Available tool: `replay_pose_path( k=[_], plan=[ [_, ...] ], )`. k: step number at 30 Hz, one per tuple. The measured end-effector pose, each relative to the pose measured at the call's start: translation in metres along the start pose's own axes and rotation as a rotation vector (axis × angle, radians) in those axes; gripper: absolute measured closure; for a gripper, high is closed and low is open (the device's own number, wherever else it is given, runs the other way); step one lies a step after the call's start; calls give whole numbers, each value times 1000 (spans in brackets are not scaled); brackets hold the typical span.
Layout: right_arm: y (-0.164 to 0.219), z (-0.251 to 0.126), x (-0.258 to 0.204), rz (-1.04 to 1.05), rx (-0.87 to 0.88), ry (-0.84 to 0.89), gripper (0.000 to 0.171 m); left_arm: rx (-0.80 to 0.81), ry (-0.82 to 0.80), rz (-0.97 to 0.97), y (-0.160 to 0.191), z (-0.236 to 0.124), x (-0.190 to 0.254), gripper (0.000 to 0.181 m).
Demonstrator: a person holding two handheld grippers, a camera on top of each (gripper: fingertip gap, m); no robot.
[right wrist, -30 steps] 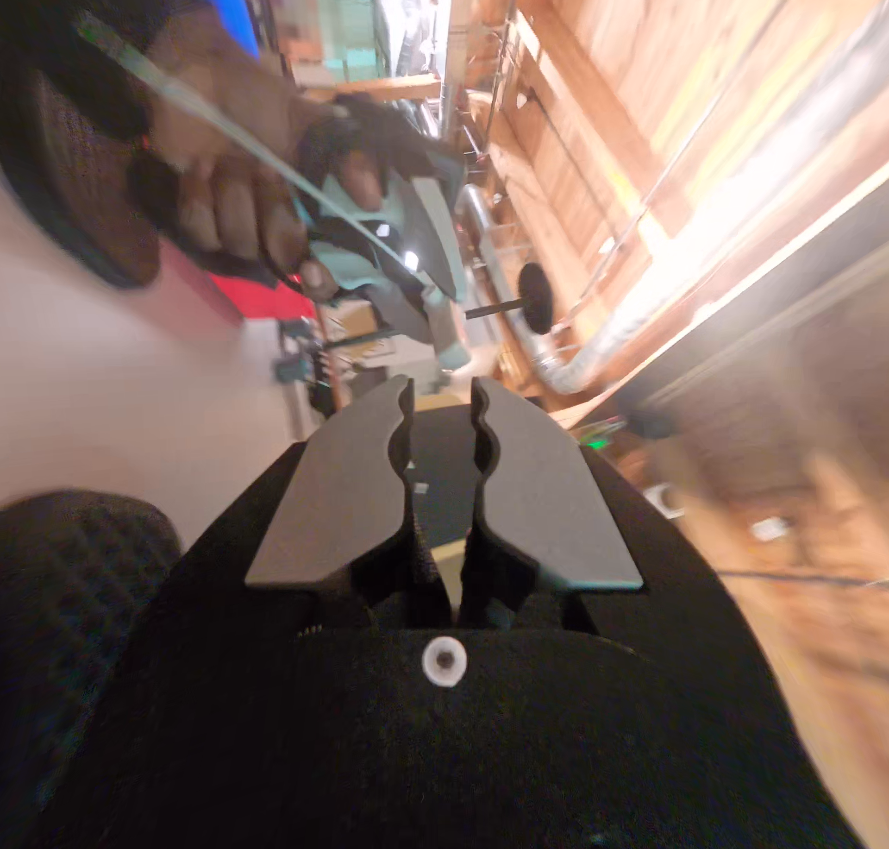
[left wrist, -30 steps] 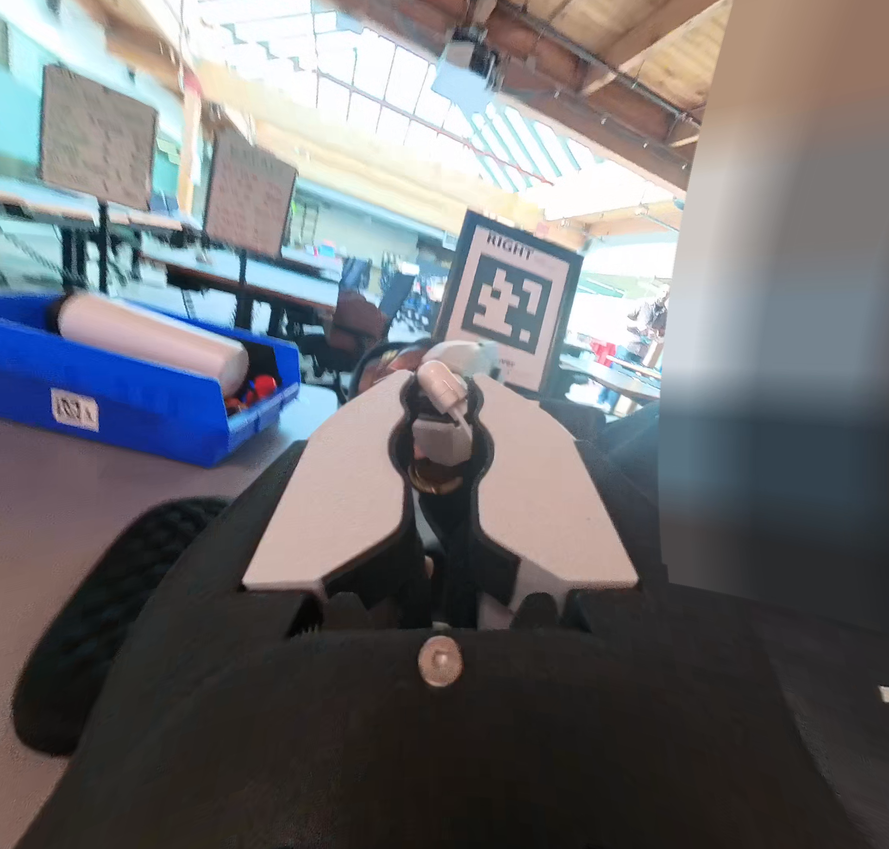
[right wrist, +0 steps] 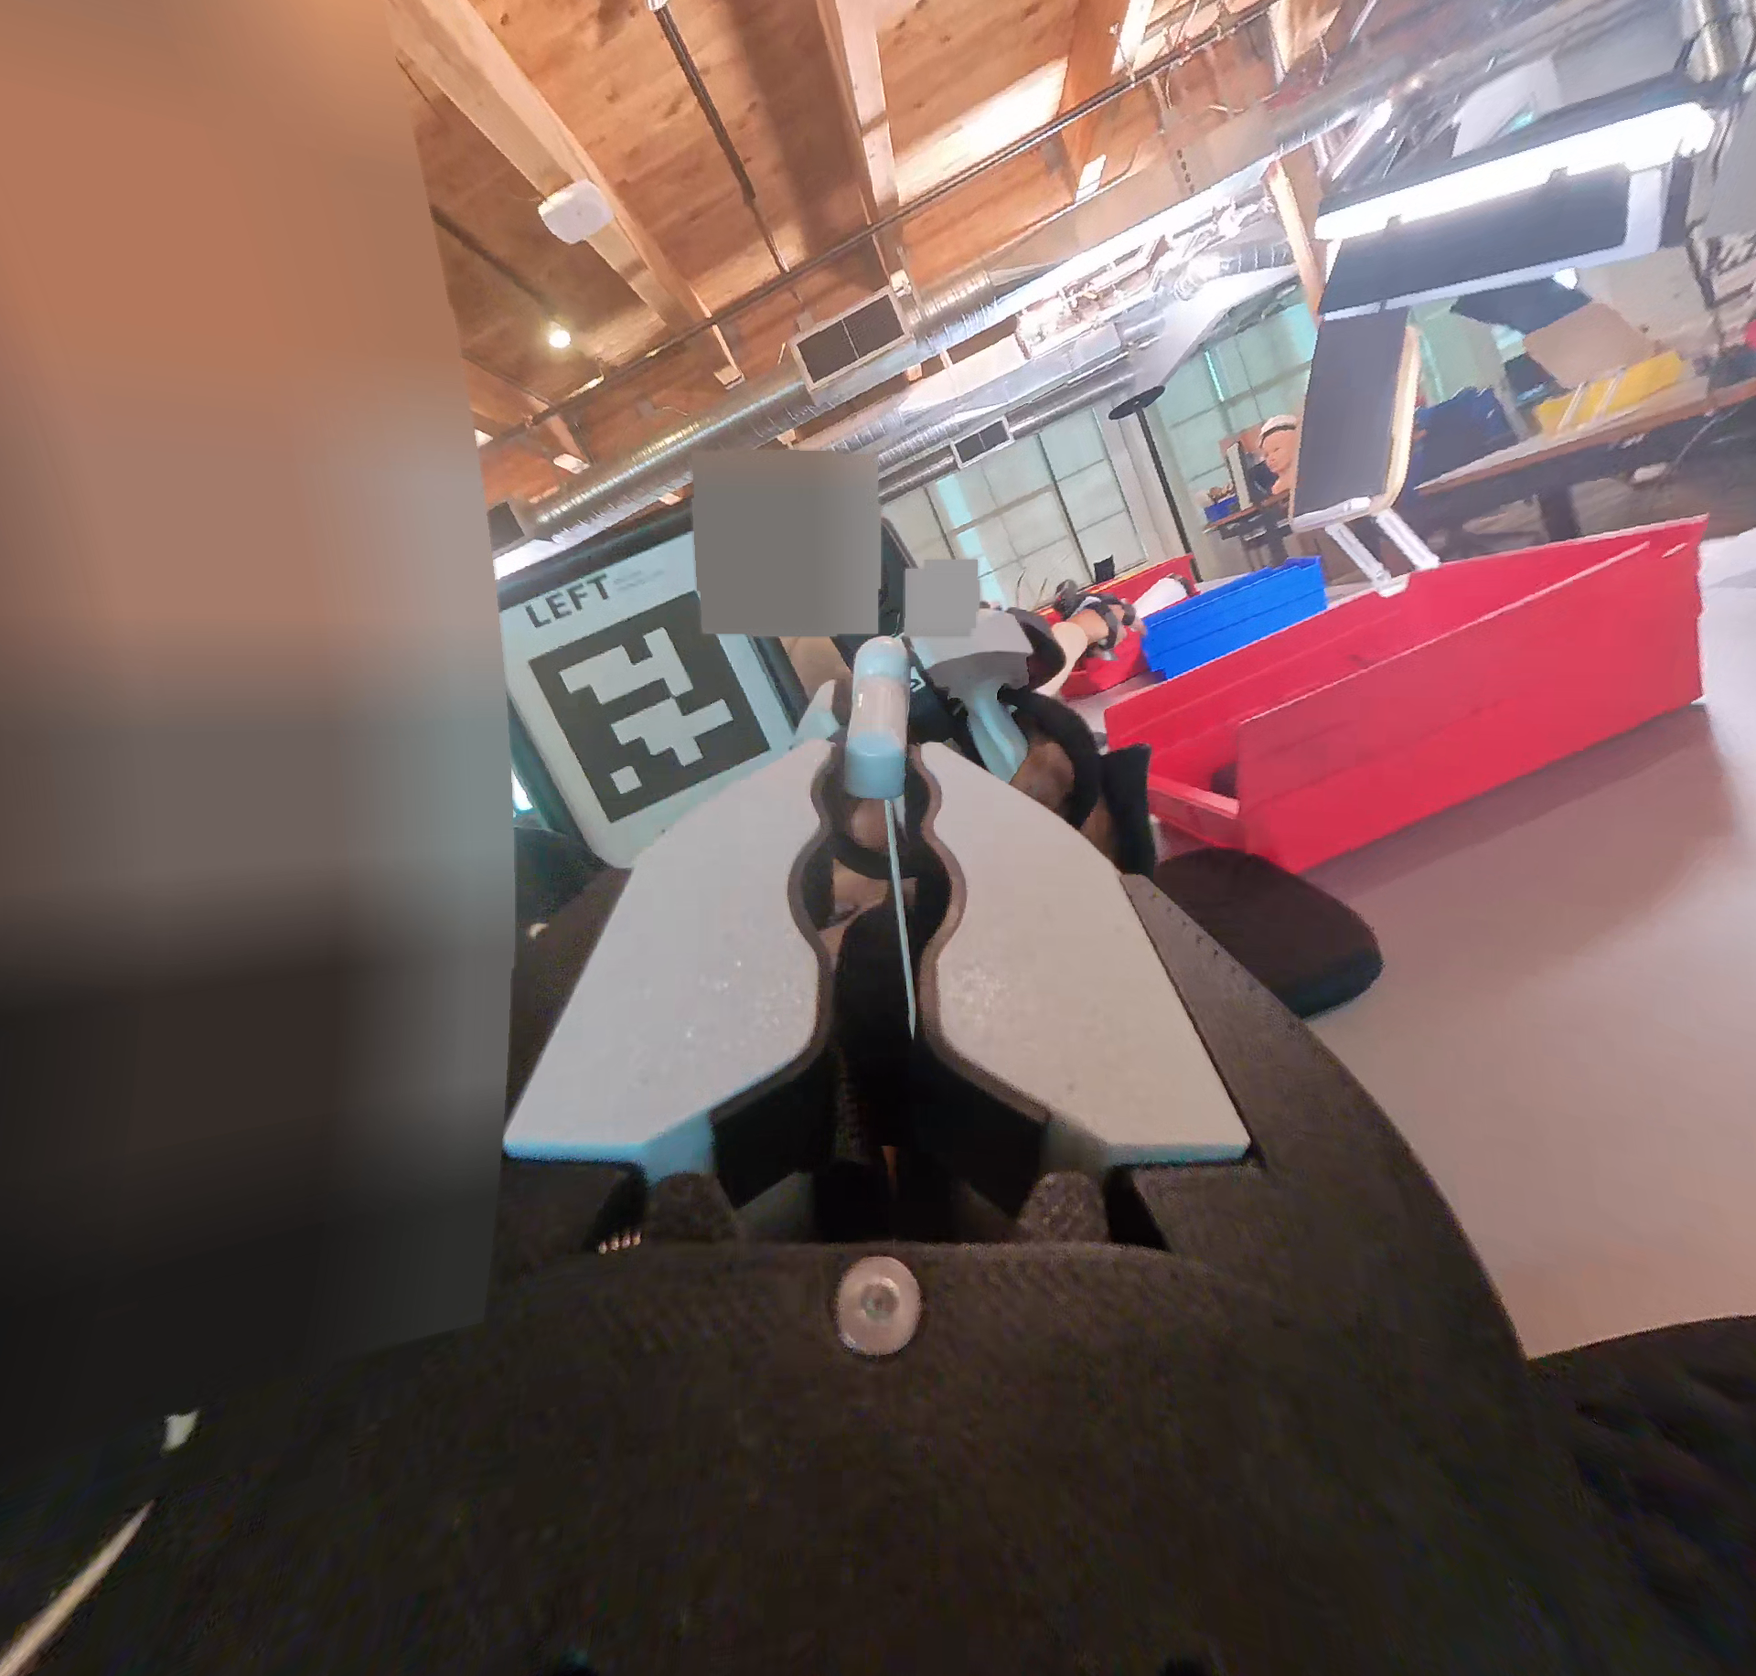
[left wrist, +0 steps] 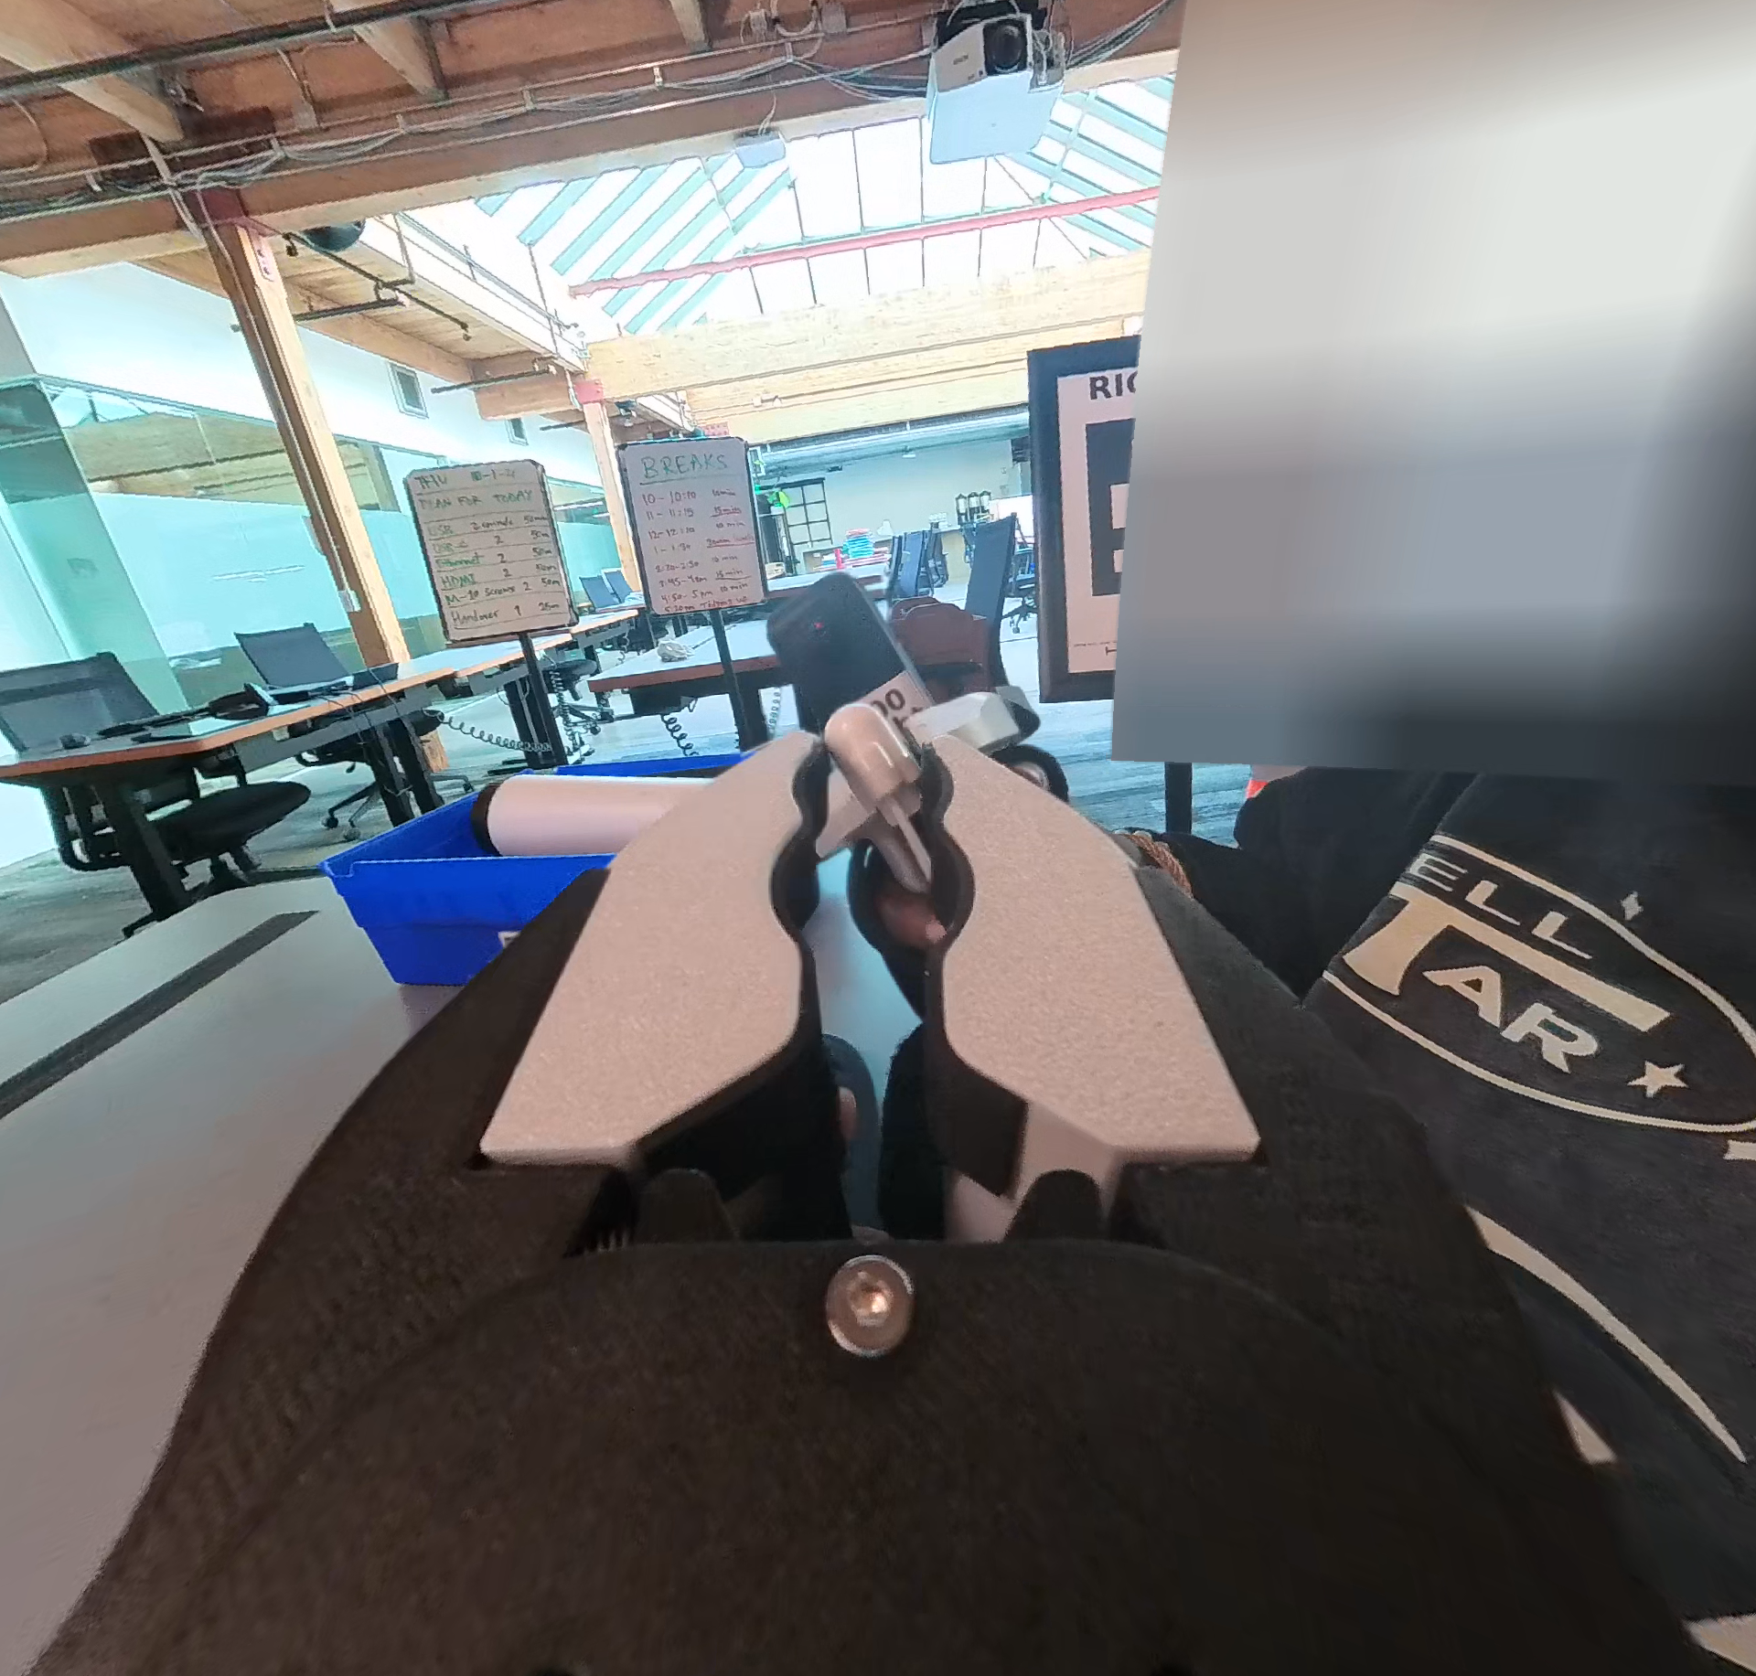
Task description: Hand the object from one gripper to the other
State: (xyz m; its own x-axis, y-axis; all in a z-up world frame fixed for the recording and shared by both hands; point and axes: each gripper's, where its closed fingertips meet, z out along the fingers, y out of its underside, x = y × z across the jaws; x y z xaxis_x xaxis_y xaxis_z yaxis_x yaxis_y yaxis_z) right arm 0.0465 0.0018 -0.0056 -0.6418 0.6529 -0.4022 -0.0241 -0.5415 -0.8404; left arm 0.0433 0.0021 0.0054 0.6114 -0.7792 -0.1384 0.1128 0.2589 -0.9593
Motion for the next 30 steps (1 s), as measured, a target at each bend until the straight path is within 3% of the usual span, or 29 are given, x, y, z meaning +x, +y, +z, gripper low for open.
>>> replay_pose_path(
  k=[1, 5, 11, 17, 20, 26, 30],
  plan=[
    [-1, 0, -1, -42, 1, 7, 159, -4, 6, -15, 0, 0, 0, 164],
    [-6, -3, -6, -427, -3, 70, 160, -14, 2, -120, 2, 1, -2, 156],
    [-3, -12, -16, -1491, -150, 227, 159, -35, 21, -321, 7, 0, -8, 143],
    [-4, -19, -13, -2164, -304, 388, 159, -16, 77, -494, 7, 0, -6, 145],
    [-5, -21, -11, -2381, -366, 443, 160, 39, 93, -592, 3, -1, -10, 145],
    [0, -23, -2, -2604, -485, 471, 159, 32, 68, -608, 12, 5, -11, 133],
    [4, -22, 2, -2687, -531, 474, 159, 17, 89, -596, 17, 9, -5, 148]
  ],
)
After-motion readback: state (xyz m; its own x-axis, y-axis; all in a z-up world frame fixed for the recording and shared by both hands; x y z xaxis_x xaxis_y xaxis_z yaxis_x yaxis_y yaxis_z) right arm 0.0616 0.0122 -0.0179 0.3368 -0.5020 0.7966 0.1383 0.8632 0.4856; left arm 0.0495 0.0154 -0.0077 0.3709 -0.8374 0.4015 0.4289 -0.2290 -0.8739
